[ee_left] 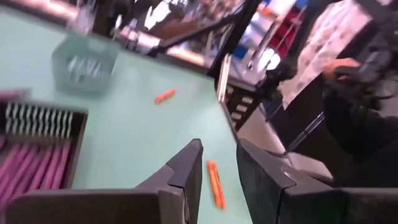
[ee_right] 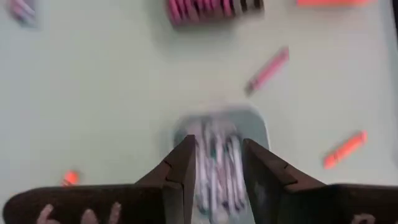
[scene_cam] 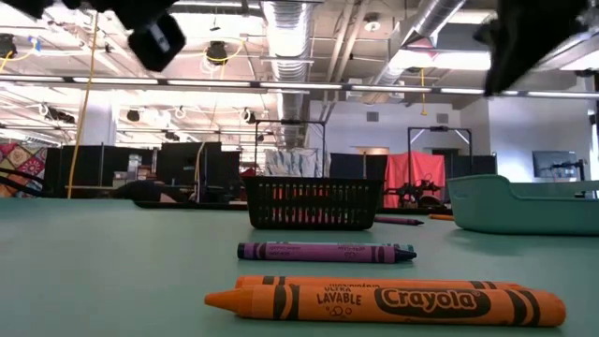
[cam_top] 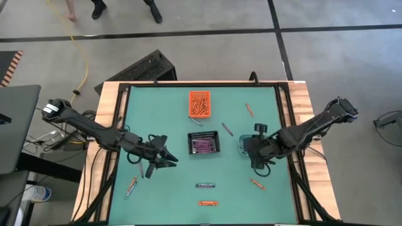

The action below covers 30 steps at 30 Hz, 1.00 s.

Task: Sort crayons
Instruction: Put the violet crayon into the black bin

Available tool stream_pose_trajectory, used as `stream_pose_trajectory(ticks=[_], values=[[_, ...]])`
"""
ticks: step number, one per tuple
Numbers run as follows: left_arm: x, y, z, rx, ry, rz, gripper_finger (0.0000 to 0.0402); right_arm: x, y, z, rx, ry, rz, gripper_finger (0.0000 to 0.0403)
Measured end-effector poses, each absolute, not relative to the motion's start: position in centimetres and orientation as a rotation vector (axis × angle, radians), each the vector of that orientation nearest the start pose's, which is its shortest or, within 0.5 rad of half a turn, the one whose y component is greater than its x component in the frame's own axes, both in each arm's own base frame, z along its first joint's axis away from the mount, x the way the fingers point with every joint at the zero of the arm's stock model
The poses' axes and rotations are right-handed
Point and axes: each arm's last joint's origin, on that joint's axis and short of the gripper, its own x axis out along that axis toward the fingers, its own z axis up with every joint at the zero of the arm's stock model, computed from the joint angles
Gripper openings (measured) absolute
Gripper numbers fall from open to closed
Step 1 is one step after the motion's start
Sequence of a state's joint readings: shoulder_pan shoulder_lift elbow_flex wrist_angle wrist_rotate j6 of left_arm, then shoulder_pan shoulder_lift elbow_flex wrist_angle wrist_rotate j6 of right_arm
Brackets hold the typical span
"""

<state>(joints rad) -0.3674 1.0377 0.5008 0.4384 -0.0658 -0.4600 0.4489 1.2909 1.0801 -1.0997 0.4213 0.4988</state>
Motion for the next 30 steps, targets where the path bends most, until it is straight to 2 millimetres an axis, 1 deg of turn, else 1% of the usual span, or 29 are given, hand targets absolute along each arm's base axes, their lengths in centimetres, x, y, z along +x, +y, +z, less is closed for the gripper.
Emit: stream_pose_trajectory(ticks=[2,5,8,12,15,19,21,23,26,30], values=[[20.3,-7.7,25.1,-0.476,0.228,-0.251,0.0089,21.1,9.4,28.3,-0.115,1.062,-0.224,0.0122],[19.6,-7.6,25.6,-0.502,0.335,-0.173,0.0089,21.9,10.6,29.2,-0.148,0.931,-0.148,0.0122],[18.7,-7.5,26.0,-0.563,0.499,-0.074,0.0089,22.8,11.9,29.9,-0.178,0.779,-0.073,0.0122],[17.1,-7.8,26.1,-0.681,0.742,0.064,0.0089,24.2,13.2,30.2,-0.217,0.557,0.015,0.0122],[16.0,-8.2,25.8,-0.769,0.883,0.163,0.0089,25.3,13.8,30.2,-0.254,0.405,0.048,0.0122],[14.6,-8.9,24.6,-0.929,1.04,0.288,0.0089,26.4,14.3,28.7,-0.341,0.317,0.065,0.0122],[14.1,-9.2,23.9,-1.011,1.1,0.363,0.0089,27.1,14.2,27.6,-0.363,0.317,0.056,0.0122],[14.0,-9.7,23.3,-1.068,1.145,0.403,0.0089,27.8,14.2,26.9,-0.369,0.319,0.048,0.0122],[14.2,-10.1,22.6,-1.097,1.205,0.448,0.0089,28.7,14.0,25.7,-0.385,0.358,0.032,0.0122],[14.8,-10.4,20.7,-1.111,1.247,0.69,0.0089,29.5,14.0,24.5,-0.392,0.383,0.024,0.0122]])
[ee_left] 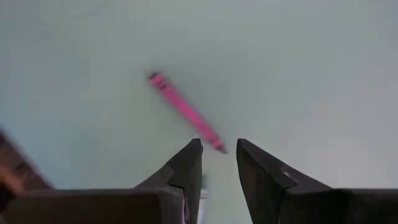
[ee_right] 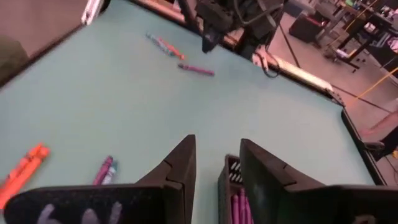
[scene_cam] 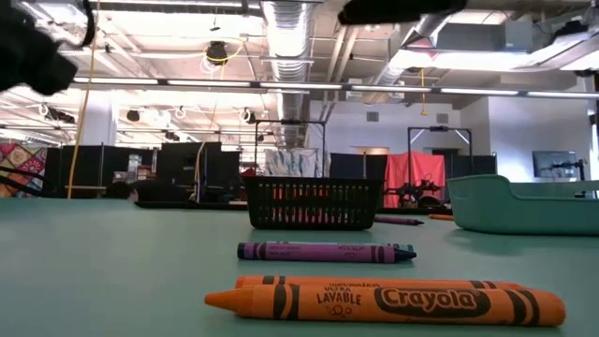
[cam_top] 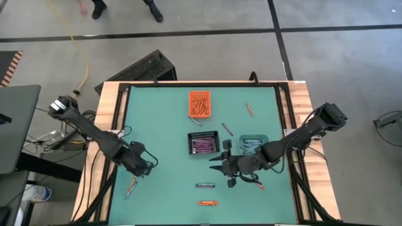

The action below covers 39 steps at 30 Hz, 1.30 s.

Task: Sort crayons
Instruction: Put the violet crayon into the black bin

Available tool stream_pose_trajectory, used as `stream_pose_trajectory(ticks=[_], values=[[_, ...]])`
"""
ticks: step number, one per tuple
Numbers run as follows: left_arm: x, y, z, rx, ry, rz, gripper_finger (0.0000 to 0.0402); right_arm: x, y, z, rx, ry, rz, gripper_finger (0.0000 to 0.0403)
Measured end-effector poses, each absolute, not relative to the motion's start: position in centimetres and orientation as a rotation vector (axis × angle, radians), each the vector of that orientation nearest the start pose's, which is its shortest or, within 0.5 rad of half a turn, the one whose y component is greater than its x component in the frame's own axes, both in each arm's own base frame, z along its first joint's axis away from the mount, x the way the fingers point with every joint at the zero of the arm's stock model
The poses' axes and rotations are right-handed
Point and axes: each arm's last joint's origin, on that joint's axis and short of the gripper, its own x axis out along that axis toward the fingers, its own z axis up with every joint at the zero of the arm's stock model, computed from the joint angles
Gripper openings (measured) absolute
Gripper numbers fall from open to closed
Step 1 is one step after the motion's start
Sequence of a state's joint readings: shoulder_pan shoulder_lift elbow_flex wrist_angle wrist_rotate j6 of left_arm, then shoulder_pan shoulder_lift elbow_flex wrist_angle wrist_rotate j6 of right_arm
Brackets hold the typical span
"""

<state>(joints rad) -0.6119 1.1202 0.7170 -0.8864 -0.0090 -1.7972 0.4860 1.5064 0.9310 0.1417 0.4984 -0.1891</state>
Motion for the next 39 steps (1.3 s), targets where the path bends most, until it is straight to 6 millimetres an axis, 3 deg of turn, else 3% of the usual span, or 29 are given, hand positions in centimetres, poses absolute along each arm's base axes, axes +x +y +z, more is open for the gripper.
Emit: stream_pose_trajectory(ticks=[8,15,25,33,36,39], values=[[16.9,-10.9,16.7,-1.067,1.391,0.936,0.0089,30.0,13.6,23.4,-0.444,0.422,0.019,0.0122],[17.9,-10.7,14.8,-1.063,1.398,1.051,0.0089,30.7,12.1,23.0,-0.504,0.451,-0.01,0.0122],[18.3,-10.9,14.5,-1.011,1.373,1.005,0.0085,31.4,9.8,22.9,-0.493,0.491,-0.08,0.0122],[18.6,-11.5,12.8,-0.879,1.407,0.867,0.0013,31.1,10.3,22.9,-0.499,0.488,-0.06,0.0122],[18.5,-11.3,13.3,-0.791,1.408,0.897,0.001,30.8,11.0,22.9,-0.507,0.498,-0.039,0.0122],[18.7,-10.8,15.3,-0.693,1.342,0.887,0.001,30.4,11.8,22.7,-0.513,0.51,-0.015,0.0122]])
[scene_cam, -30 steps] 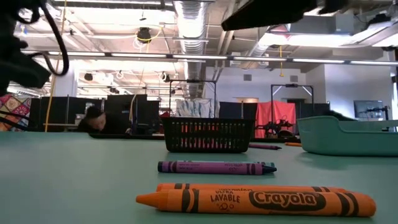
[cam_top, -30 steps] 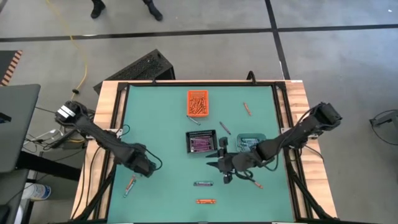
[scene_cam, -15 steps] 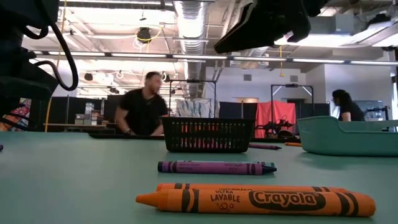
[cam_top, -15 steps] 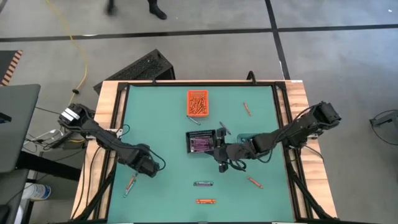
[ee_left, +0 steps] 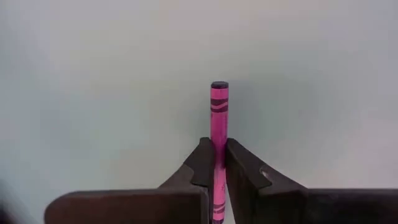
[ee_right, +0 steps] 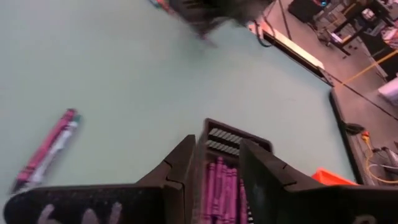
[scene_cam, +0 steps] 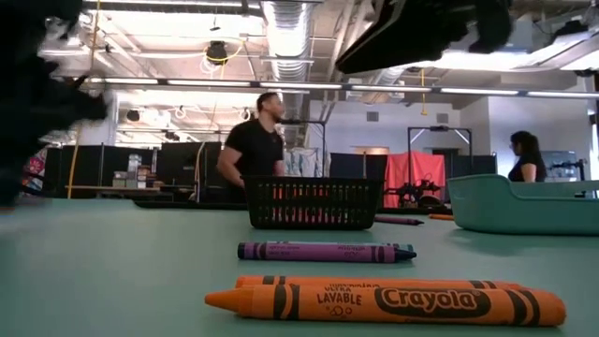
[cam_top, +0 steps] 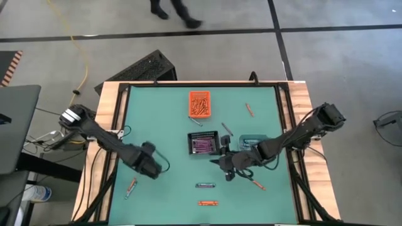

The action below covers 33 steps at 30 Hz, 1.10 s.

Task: Sort crayons
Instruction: Put the violet crayon into the black bin

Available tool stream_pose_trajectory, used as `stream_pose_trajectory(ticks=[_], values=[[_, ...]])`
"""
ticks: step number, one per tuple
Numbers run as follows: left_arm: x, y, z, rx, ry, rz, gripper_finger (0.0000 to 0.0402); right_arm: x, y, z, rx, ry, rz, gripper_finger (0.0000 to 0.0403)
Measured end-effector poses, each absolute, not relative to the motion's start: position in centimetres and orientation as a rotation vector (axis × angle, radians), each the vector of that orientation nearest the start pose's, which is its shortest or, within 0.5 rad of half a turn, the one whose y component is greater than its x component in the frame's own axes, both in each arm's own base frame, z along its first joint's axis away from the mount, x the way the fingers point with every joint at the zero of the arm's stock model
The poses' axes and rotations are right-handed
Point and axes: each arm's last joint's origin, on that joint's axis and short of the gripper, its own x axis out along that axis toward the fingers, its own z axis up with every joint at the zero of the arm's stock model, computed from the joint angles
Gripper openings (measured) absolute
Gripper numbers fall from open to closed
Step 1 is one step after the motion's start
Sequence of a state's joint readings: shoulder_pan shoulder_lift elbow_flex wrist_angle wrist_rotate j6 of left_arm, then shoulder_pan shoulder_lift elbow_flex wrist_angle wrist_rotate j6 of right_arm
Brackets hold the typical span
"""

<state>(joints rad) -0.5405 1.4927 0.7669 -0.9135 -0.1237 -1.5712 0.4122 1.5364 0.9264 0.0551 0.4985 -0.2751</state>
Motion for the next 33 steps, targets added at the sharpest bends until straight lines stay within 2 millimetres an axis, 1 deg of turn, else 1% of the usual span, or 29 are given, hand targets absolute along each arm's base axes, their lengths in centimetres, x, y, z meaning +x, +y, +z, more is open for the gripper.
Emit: stream_pose_trajectory(ticks=[3,6,9,12,14,16,18,21,26,30,33], values=[[19.6,-10.1,18.7,-0.67,1.183,0.804,0.001,30.0,12.5,22.6,-0.501,0.511,0.003,0.0122],[20.7,-9.5,20.8,-0.642,1.053,0.681,0.001,29.8,13.0,22.6,-0.491,0.51,0.014,0.0122],[22.4,-8.6,22.5,-0.599,0.896,0.53,0.001,29.5,13.3,22.5,-0.481,0.519,-0.027,0.0122],[24.6,-7.3,22.7,-0.533,0.823,0.42,0.0009,28.9,13.8,22.4,-0.491,0.528,-0.145,0.0122],[26.7,-5.9,22.6,-0.487,0.761,0.337,0.0009,28.2,14.2,22.3,-0.494,0.536,-0.218,0.0122],[28.7,-4.3,22.0,-0.451,0.724,0.255,0.0009,27.4,14.7,22.3,-0.483,0.547,-0.251,0.0122],[30.6,-2.8,21.6,-0.428,0.714,0.186,0.0009,26.4,15.1,22.3,-0.461,0.563,-0.261,0.0122],[33.0,-1.0,21.8,-0.368,0.749,0.142,0.0009,24.9,15.8,22.5,-0.41,0.572,-0.293,0.0122],[36.2,0.2,22.2,-0.25,0.895,0.127,0.0009,22.9,16.1,22.4,-0.367,0.578,-0.382,0.0122],[38.6,0.6,22.0,-0.195,0.961,0.076,0.0009,22.1,15.9,22.0,-0.347,0.601,-0.419,0.0122],[40.2,1.1,21.9,-0.18,0.986,0.057,0.0009,21.9,15.7,21.9,-0.318,0.612,-0.442,0.0122]])
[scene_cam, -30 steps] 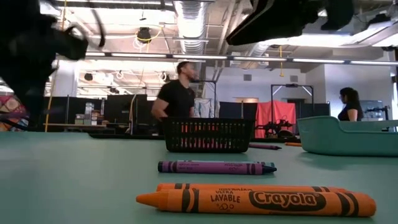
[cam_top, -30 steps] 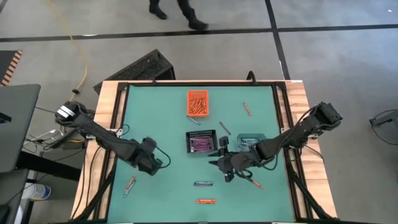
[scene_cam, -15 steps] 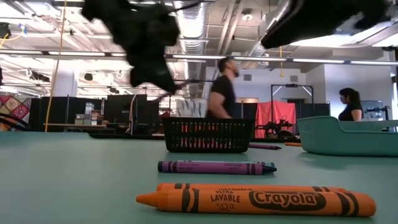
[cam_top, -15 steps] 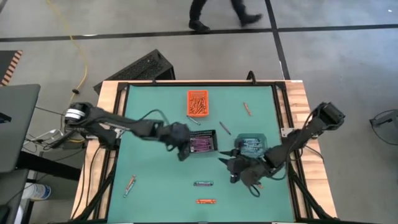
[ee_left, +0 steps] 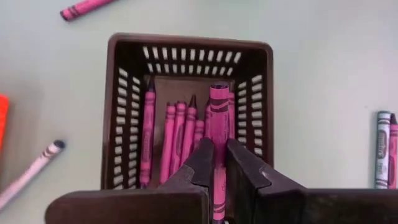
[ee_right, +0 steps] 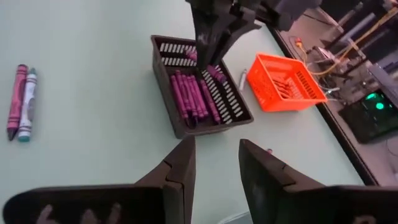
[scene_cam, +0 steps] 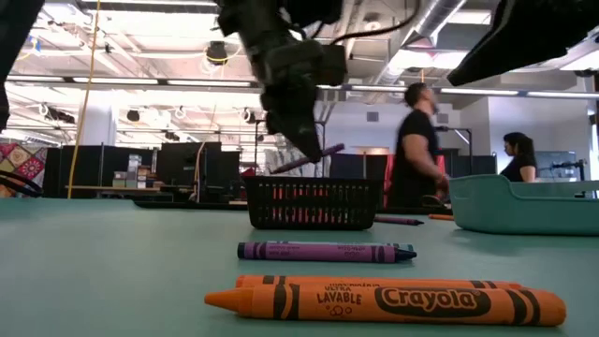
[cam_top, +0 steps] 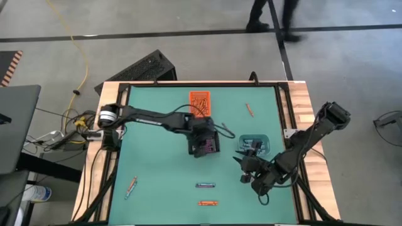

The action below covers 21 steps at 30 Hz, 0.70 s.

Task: Sort crayons
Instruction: Put the violet crayon into the black bin, then put the orange crayon into the orange bin

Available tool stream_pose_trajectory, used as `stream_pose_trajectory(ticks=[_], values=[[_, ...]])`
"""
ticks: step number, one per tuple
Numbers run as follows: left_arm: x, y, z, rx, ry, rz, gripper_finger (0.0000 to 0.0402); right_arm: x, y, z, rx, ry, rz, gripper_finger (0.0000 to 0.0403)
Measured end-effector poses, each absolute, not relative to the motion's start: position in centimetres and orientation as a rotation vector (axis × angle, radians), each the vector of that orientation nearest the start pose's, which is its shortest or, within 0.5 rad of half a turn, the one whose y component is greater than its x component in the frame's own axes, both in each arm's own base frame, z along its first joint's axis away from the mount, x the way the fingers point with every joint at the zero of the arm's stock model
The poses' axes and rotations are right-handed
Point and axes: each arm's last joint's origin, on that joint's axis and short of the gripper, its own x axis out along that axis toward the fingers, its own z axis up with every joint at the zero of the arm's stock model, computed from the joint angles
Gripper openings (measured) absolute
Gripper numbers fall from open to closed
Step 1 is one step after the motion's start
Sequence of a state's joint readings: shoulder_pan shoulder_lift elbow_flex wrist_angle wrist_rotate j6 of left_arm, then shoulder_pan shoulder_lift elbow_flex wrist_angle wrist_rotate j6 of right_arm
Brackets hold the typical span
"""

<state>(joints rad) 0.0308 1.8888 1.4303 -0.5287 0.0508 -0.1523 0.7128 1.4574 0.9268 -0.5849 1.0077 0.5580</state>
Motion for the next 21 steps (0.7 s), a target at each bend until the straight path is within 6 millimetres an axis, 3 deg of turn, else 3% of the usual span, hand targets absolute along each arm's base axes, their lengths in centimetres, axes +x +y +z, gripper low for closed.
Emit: stream_pose_trajectory(ticks=[5,12,21], values=[[41.8,1.6,22.0,-0.165,1.046,0.073,0.0027,21.9,15.6,21.8,-0.297,0.611,-0.453,0.0122],[41.9,1.5,22.7,-0.138,1.101,0.073,0.0086,21.9,15.7,21.8,-0.289,0.619,-0.447,0.0122],[39.7,1.3,28.1,0.002,1.301,0.199,0.0123,22.0,15.5,21.8,-0.278,0.621,-0.456,0.0122]])
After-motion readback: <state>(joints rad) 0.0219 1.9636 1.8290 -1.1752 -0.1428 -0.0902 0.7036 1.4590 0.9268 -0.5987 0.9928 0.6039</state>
